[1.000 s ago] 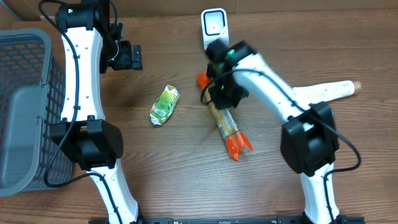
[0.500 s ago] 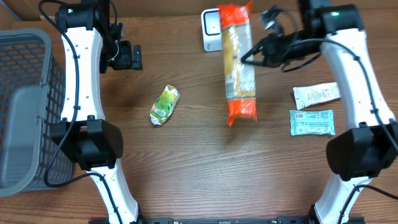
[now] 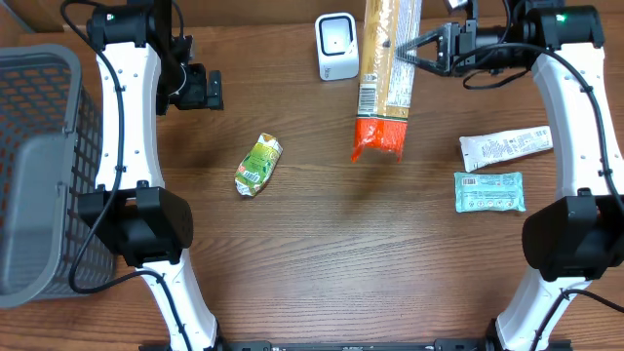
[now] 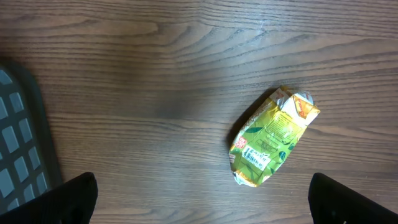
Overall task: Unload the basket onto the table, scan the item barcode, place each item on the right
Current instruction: 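Hold the spaghetti package's barcode in front of the white scanner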
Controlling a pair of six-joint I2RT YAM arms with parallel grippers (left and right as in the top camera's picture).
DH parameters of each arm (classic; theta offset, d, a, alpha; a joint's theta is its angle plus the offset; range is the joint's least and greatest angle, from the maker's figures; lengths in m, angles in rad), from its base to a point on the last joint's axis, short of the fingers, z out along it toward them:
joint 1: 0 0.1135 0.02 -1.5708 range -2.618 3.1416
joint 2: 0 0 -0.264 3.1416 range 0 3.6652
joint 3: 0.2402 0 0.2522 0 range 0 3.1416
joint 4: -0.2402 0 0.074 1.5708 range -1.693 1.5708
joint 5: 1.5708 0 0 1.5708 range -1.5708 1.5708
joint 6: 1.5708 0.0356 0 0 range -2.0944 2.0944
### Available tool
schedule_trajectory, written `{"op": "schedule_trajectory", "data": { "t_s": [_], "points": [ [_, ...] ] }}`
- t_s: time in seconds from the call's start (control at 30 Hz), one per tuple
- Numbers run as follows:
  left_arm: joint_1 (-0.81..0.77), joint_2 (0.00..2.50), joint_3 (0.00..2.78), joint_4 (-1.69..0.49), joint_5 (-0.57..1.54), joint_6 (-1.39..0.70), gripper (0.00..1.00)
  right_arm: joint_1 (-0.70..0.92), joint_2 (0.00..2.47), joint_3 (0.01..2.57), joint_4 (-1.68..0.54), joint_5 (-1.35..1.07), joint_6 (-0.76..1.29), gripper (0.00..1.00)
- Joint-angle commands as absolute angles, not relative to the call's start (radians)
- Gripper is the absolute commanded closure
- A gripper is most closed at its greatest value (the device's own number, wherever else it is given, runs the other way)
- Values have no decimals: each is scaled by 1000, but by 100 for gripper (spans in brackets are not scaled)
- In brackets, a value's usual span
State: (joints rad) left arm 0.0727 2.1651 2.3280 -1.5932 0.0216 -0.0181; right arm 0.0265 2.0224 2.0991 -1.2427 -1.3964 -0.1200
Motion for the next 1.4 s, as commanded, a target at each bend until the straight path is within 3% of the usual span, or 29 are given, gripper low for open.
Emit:
{"op": "schedule_trajectory", "data": {
  "t_s": [0.0, 0.23, 0.37, 0.6, 0.87, 1.17, 1.37],
  "points": [
    [70, 2173, 2325, -1592, 19, 1, 0, 47, 1969, 2143, -1208, -1325, -33, 96],
    [70, 2173, 2325, -1592, 19, 1, 0, 167, 1969, 2143, -1163, -778, 98, 96],
    [70, 2173, 2325, -1592, 19, 1, 0, 279, 1969, 2143, -1148, -310, 135, 96],
    [70, 2173, 2325, -1592, 19, 1, 1, 456, 1980, 2143, -1021, 342, -15, 96],
    [70, 2173, 2325, -1592, 19, 1, 1, 521, 2070, 2142, -695, 589, -365, 96],
    [70, 2173, 2325, -1592, 19, 1, 0, 522, 2197, 2141, -288, 548, -690, 96],
    [69, 2173, 2325, -1592, 19, 1, 0, 522, 2267, 2141, -174, 521, -872, 96]
  ]
}}
